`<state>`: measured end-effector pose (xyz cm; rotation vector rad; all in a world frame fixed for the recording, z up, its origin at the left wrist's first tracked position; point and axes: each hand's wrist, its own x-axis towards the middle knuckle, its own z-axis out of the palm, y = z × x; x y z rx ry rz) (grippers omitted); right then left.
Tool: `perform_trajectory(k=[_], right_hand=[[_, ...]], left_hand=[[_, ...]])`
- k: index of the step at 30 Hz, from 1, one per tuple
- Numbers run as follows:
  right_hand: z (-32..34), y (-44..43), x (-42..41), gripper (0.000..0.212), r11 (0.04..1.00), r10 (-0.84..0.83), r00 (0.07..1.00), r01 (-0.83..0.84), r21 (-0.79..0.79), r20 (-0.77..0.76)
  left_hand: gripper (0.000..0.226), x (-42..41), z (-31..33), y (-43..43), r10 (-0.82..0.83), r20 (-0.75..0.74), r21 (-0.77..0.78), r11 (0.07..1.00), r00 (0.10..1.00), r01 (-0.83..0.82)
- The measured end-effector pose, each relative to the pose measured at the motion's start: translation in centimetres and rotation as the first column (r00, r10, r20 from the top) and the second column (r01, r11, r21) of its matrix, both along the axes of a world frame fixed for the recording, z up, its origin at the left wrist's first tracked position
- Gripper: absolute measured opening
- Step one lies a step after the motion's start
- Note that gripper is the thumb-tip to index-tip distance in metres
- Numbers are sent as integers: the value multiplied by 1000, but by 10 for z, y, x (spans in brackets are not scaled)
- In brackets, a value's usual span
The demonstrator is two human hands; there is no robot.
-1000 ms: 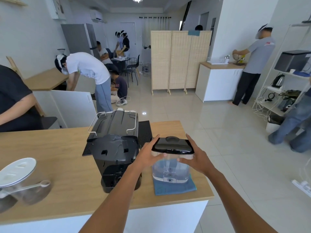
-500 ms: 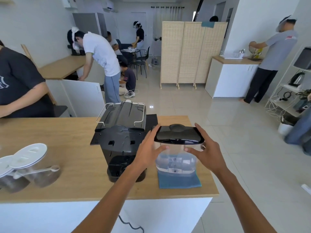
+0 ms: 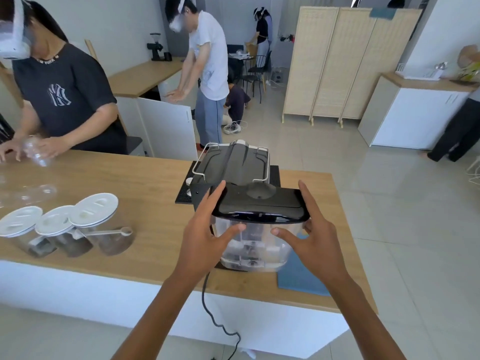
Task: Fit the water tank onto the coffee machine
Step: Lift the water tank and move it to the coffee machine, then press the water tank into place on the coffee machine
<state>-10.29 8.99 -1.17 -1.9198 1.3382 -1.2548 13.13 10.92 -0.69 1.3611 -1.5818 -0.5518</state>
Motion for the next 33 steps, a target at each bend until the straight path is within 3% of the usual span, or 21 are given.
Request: perform_trajectory(k=[10,21,26,33], right_hand=[[-8,-27,72,104,997,-48,998,51,63,-46],[-25,-41,95,97,990,-127,988,133,54,-91],[-40,-41,97,97,988,-119,982,132,84,-150],[-53,-42,98,96,987,-119,991,124,104,-54]], left_hand=[[87,58,-4,-31,-34,-47,44,998,998,36],[84,79,-21,-59,-82,-94,89,992,992,90],[88,81,-36,-60,-100,-42,121,987,994,105],[87,82,-50,-61,-103,55,78,992,993,99]])
